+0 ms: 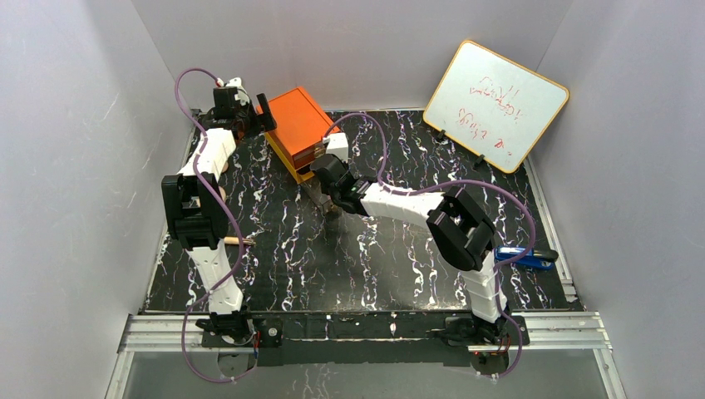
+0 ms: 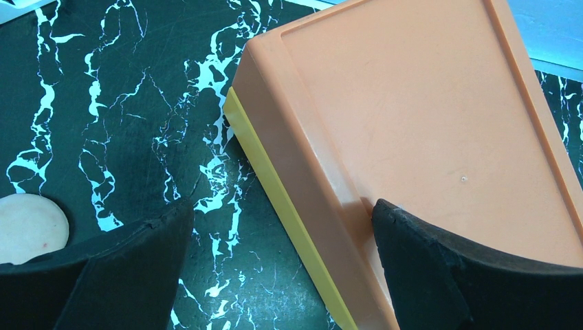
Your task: Organize the makeup
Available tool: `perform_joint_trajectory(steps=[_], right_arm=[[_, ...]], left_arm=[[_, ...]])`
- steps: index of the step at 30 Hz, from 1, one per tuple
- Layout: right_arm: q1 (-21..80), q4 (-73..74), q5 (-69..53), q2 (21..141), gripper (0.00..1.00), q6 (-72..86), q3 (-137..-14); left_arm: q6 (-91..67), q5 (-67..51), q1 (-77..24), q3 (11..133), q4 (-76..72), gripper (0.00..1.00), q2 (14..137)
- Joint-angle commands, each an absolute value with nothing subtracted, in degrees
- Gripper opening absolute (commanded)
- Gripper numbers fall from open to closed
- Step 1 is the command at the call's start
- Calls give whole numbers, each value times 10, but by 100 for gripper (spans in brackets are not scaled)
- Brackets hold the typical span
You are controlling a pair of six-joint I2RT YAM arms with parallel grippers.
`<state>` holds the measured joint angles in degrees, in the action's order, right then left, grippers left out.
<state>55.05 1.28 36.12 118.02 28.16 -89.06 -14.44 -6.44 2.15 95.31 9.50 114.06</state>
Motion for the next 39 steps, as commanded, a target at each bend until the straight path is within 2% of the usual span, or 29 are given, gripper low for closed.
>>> perform_joint_trajectory(steps=[1, 6, 13, 23, 28, 31, 36, 39], right_arm=[[552, -33, 328, 1170, 26, 249, -881], [552, -38, 310, 1178, 29, 238, -884], [551, -33, 290, 1187, 47, 231, -895], [553, -27, 284, 1151, 62, 215, -905], [599, -46, 266, 1132, 66, 116, -947], [623, -19, 191, 1150, 67, 52, -984], [624, -56, 97, 1153, 88, 20, -953], [621, -62, 54, 1165, 93, 6, -953]], left_arm=[[-121, -36, 38, 946, 150, 98, 1133], [-121, -37, 37, 947, 151, 98, 1133], [-121, -36, 38, 949, 152, 98, 1133], [-119, -36, 38, 949, 155, 99, 1131], [-122, -31, 38, 948, 155, 98, 1130], [-126, 1, 38, 939, 144, 99, 1110], [-149, 50, 50, 868, 69, 98, 1027], [-177, 78, 60, 815, 6, 98, 958]])
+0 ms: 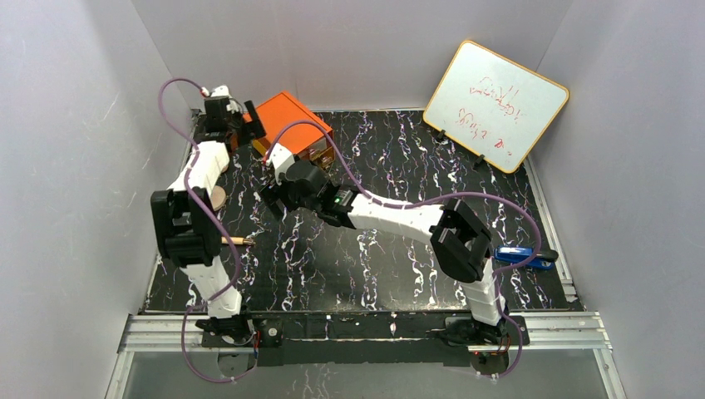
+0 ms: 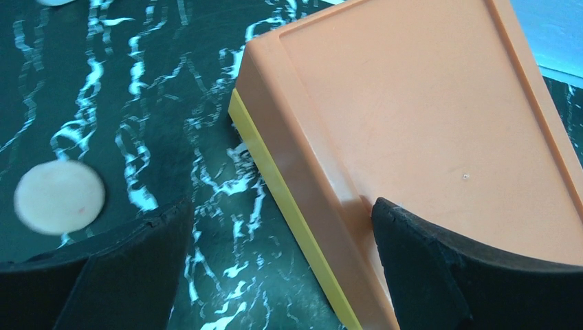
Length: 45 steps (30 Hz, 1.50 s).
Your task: Organize the makeup
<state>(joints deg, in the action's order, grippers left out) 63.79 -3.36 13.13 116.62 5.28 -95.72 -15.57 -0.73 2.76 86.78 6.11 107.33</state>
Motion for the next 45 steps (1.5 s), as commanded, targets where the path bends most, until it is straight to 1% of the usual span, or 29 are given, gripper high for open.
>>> perform_joint_trajectory(steps=[1, 5, 8, 12, 16, 19, 23, 26, 30, 40, 45], right_arm=[[619, -66, 42, 1169, 94, 2, -952], [610, -83, -13, 1188, 94, 1, -954], [606, -99, -49, 1200, 94, -15, -956], [603, -124, -117, 1228, 94, -36, -974], [600, -110, -193, 1282, 94, -56, -1034], [599, -110, -234, 1315, 92, -64, -1063], [600, -122, -272, 1333, 85, -65, -1073], [601, -126, -283, 1343, 76, -62, -1076], [608, -134, -290, 1358, 72, -60, -1077], [648, -120, -280, 1410, 74, -75, -1124], [656, -128, -268, 1428, 71, -73, -1132]], left_arm=[[-184, 91, 62, 798, -5, 99, 935], [-195, 160, 68, 760, -30, 98, 859], [-201, 187, 72, 743, -42, 98, 811], [-207, 200, 74, 755, -13, 99, 778], [-195, 250, 77, 774, 58, 98, 753], [-186, 267, 79, 783, 100, 98, 735], [-180, 273, 80, 772, 125, 98, 711], [-181, 270, 80, 765, 138, 98, 699], [-188, 259, 80, 757, 141, 98, 692], [-176, 256, 80, 762, 152, 98, 690], [-169, 257, 81, 761, 158, 99, 687]])
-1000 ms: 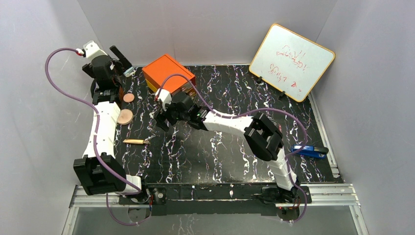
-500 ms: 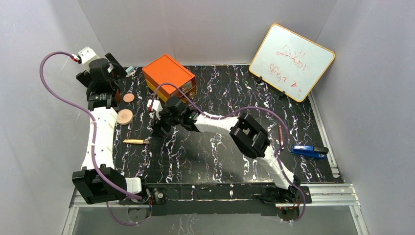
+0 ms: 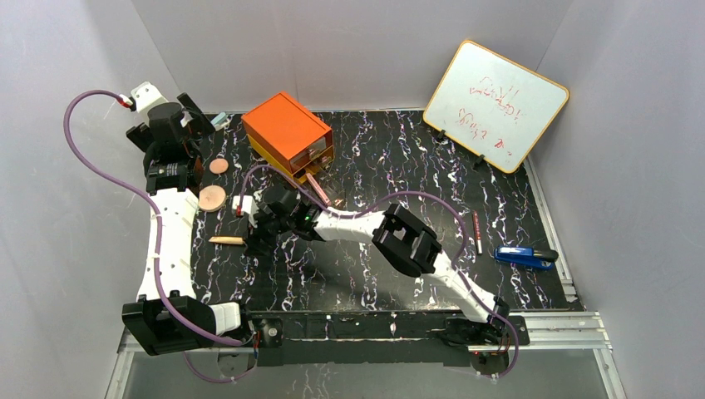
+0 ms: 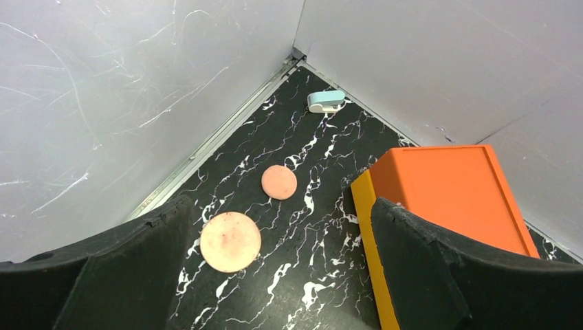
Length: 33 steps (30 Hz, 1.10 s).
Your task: Organize the makeup
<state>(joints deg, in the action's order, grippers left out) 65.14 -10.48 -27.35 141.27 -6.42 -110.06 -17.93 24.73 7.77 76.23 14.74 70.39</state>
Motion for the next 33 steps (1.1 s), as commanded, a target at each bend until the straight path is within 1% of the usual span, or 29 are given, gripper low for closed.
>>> perform_joint_trajectory(steps=[1, 5, 11, 20, 23, 25, 27, 28, 29, 30, 33], right_arm=[[657, -133, -263, 1431, 70, -73, -1131], [663, -167, -228, 1437, 63, -73, -1114], [667, -221, -178, 1453, 59, -72, -1095], [676, -185, -184, 1508, 57, -68, -1163], [678, -180, -182, 1516, 49, -69, -1168], [679, -177, -179, 1520, 39, -71, -1170], [679, -173, -174, 1522, 23, -75, -1170], [679, -170, -170, 1522, 13, -76, -1169], [679, -169, -166, 1520, 5, -79, -1165], [679, -169, -161, 1517, 1, -81, -1160], [679, -173, -144, 1495, 1, -88, -1132]], left_arm=[[-168, 258, 81, 760, 158, 98, 685], [-165, 256, 83, 760, 160, 98, 681], [-163, 253, 85, 764, 163, 98, 678], [-158, 248, 87, 761, 167, 98, 676], [-158, 247, 89, 760, 167, 98, 676], [-157, 245, 89, 759, 167, 98, 676], [-157, 245, 90, 758, 169, 99, 676], [-157, 244, 90, 757, 169, 98, 675], [-156, 244, 91, 757, 168, 98, 675], [-156, 244, 91, 755, 168, 98, 674], [-157, 243, 92, 754, 168, 98, 674]])
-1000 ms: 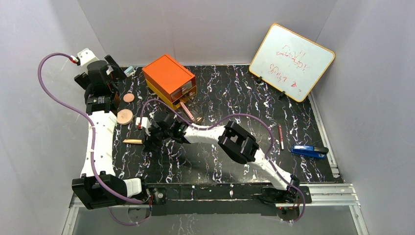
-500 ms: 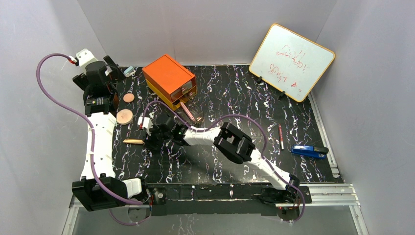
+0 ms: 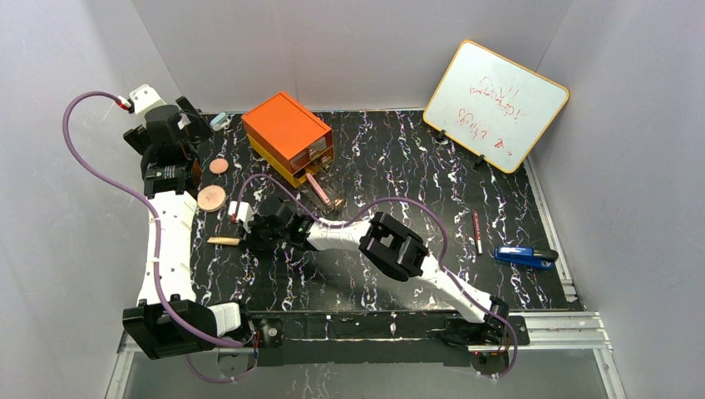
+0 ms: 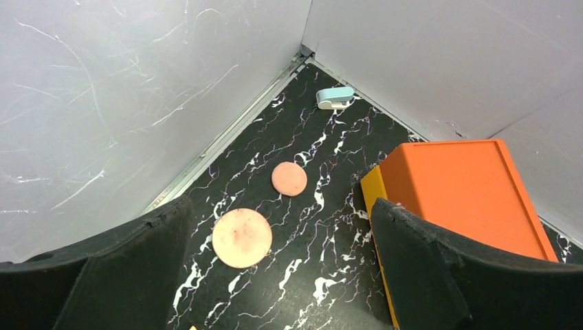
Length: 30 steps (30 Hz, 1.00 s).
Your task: Organize the makeup
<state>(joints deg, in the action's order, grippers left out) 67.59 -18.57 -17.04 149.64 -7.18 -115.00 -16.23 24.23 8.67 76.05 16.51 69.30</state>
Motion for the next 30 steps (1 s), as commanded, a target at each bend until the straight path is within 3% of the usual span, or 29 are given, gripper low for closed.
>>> perform_joint_trajectory(steps=[1, 8, 17, 24, 30], right_arm=[[679, -177, -138, 1484, 1, -91, -1117], [662, -208, -103, 1369, 1, -95, -1012], [622, -201, 36, 1186, 1, -99, -891], [566, -133, 119, 1087, 1, -92, -852], [530, -37, 161, 1076, 1, -68, -883]], left_arm=[[-158, 242, 93, 753, 167, 98, 675], [-170, 220, 94, 752, 167, 98, 681], [-193, 190, 94, 744, 155, 99, 688], [-202, 170, 93, 740, 149, 98, 691], [-206, 145, 94, 737, 152, 98, 703]])
